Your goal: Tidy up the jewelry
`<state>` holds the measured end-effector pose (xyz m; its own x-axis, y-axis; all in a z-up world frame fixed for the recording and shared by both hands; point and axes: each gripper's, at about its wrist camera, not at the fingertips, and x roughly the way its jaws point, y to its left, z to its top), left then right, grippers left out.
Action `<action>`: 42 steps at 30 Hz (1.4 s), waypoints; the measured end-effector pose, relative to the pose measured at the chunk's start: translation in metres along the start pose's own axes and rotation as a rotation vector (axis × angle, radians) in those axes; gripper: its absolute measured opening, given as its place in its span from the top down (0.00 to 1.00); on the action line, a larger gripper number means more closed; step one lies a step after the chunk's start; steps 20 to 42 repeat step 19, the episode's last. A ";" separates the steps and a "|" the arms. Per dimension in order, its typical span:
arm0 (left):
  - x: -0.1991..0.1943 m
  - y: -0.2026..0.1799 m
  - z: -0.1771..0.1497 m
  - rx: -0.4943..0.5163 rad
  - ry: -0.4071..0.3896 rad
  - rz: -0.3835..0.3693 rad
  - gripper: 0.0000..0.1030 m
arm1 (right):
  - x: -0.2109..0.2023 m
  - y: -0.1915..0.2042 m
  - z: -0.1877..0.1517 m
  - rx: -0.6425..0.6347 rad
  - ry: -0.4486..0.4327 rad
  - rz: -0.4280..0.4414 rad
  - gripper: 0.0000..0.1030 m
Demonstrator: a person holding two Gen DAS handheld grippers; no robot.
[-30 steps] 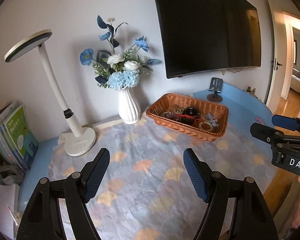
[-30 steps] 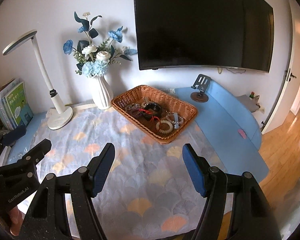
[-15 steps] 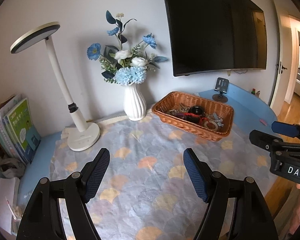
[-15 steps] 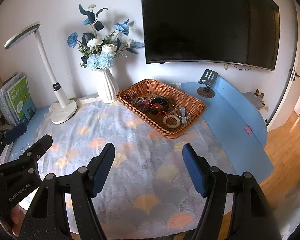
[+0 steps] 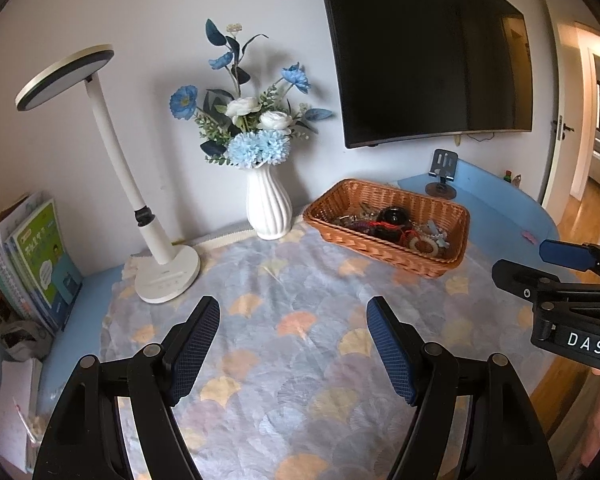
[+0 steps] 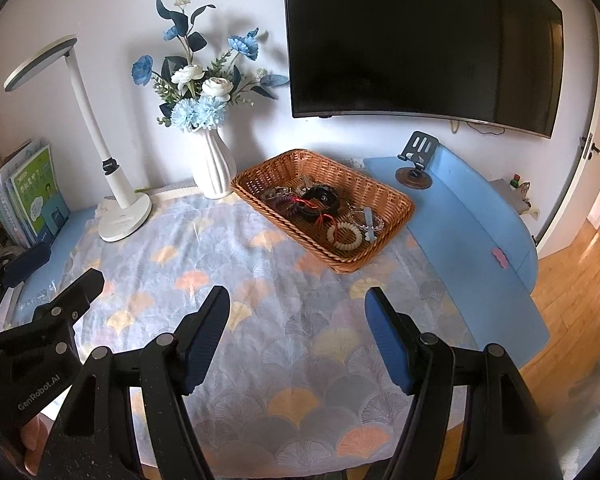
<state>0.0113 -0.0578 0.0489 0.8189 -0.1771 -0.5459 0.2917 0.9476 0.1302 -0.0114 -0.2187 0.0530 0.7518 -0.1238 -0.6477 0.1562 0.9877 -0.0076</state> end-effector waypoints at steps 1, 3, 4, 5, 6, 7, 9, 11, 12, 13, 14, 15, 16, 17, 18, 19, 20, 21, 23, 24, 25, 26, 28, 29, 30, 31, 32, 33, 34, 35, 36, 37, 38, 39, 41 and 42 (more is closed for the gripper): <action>0.001 -0.001 0.000 0.001 0.003 -0.004 0.25 | 0.001 -0.001 0.000 0.003 0.002 -0.001 0.30; 0.002 -0.001 0.000 0.002 0.007 -0.008 0.25 | 0.002 -0.003 0.000 0.009 0.005 -0.001 0.30; 0.003 -0.002 0.000 0.003 0.008 -0.006 0.25 | 0.003 -0.004 0.000 0.013 0.007 -0.001 0.30; 0.003 -0.002 0.000 0.004 0.008 -0.004 0.25 | 0.004 -0.005 0.000 0.016 0.009 -0.001 0.30; 0.004 -0.002 0.000 0.004 0.007 -0.001 0.25 | 0.004 -0.005 0.000 0.018 0.010 0.000 0.30; 0.004 -0.003 0.000 0.005 0.005 0.002 0.25 | 0.004 -0.005 0.000 0.019 0.011 0.000 0.30; 0.005 -0.003 0.001 0.005 0.008 0.002 0.25 | 0.005 -0.005 -0.001 0.017 0.014 0.002 0.30; 0.006 -0.003 0.001 0.002 0.014 -0.003 0.25 | 0.006 -0.003 -0.001 0.011 0.015 0.002 0.30; 0.007 -0.004 0.001 0.002 0.016 -0.001 0.25 | 0.007 -0.003 -0.002 0.009 0.016 0.003 0.30; 0.008 -0.004 0.001 0.002 0.020 0.005 0.25 | 0.007 -0.003 -0.002 0.008 0.017 0.003 0.30; 0.009 -0.004 0.001 0.001 0.021 0.010 0.25 | 0.008 -0.002 -0.002 0.006 0.018 0.004 0.30; 0.010 -0.004 0.001 0.001 0.020 0.020 0.25 | 0.009 -0.002 -0.003 0.004 0.020 0.006 0.30; 0.010 -0.005 0.001 0.003 0.014 0.035 0.25 | 0.010 -0.002 -0.003 0.003 0.021 0.006 0.30; 0.010 -0.005 0.000 0.002 0.004 0.056 0.25 | 0.010 -0.003 -0.004 0.003 0.023 0.006 0.30; 0.009 -0.005 0.000 0.004 -0.003 0.080 0.25 | 0.011 -0.003 -0.004 0.004 0.025 0.007 0.30; 0.010 -0.005 0.000 0.009 -0.003 0.088 0.25 | 0.012 -0.003 -0.005 0.006 0.028 0.007 0.30; 0.010 -0.005 0.000 0.009 -0.003 0.088 0.25 | 0.012 -0.003 -0.005 0.006 0.028 0.007 0.30; 0.010 -0.005 0.000 0.009 -0.003 0.088 0.25 | 0.012 -0.003 -0.005 0.006 0.028 0.007 0.30; 0.010 -0.005 0.000 0.009 -0.003 0.088 0.25 | 0.012 -0.003 -0.005 0.006 0.028 0.007 0.30; 0.010 -0.005 0.000 0.009 -0.003 0.088 0.25 | 0.012 -0.003 -0.005 0.006 0.028 0.007 0.30; 0.010 -0.005 0.000 0.009 -0.003 0.088 0.25 | 0.012 -0.003 -0.005 0.006 0.028 0.007 0.30; 0.010 -0.005 0.000 0.009 -0.003 0.088 0.25 | 0.012 -0.003 -0.005 0.006 0.028 0.007 0.30; 0.010 -0.005 0.000 0.009 -0.003 0.088 0.25 | 0.012 -0.003 -0.005 0.006 0.028 0.007 0.30; 0.010 -0.005 0.000 0.009 -0.003 0.088 0.25 | 0.012 -0.003 -0.005 0.006 0.028 0.007 0.30; 0.010 -0.005 0.000 0.009 -0.003 0.088 0.25 | 0.012 -0.003 -0.005 0.006 0.028 0.007 0.30; 0.010 -0.005 0.000 0.009 -0.003 0.088 0.25 | 0.012 -0.003 -0.005 0.006 0.028 0.007 0.30; 0.010 -0.005 0.000 0.009 -0.003 0.088 0.25 | 0.012 -0.003 -0.005 0.006 0.028 0.007 0.30; 0.010 -0.005 0.000 0.009 -0.003 0.088 0.25 | 0.012 -0.003 -0.005 0.006 0.028 0.007 0.30; 0.010 -0.005 0.000 0.009 -0.003 0.088 0.25 | 0.012 -0.003 -0.005 0.006 0.028 0.007 0.30; 0.010 -0.005 0.000 0.009 -0.003 0.088 0.25 | 0.012 -0.003 -0.005 0.006 0.028 0.007 0.30; 0.010 -0.005 0.000 0.009 -0.003 0.088 0.25 | 0.012 -0.003 -0.005 0.006 0.028 0.007 0.30; 0.010 -0.005 0.000 0.009 -0.003 0.088 0.25 | 0.012 -0.003 -0.005 0.006 0.028 0.007 0.30; 0.010 -0.005 0.000 0.009 -0.003 0.088 0.25 | 0.012 -0.003 -0.005 0.006 0.028 0.007 0.30; 0.010 -0.005 0.000 0.009 -0.003 0.088 0.25 | 0.012 -0.003 -0.005 0.006 0.028 0.007 0.30; 0.010 -0.005 0.000 0.009 -0.003 0.088 0.25 | 0.012 -0.003 -0.005 0.006 0.028 0.007 0.30; 0.010 -0.005 0.000 0.009 -0.003 0.088 0.25 | 0.012 -0.003 -0.005 0.006 0.028 0.007 0.30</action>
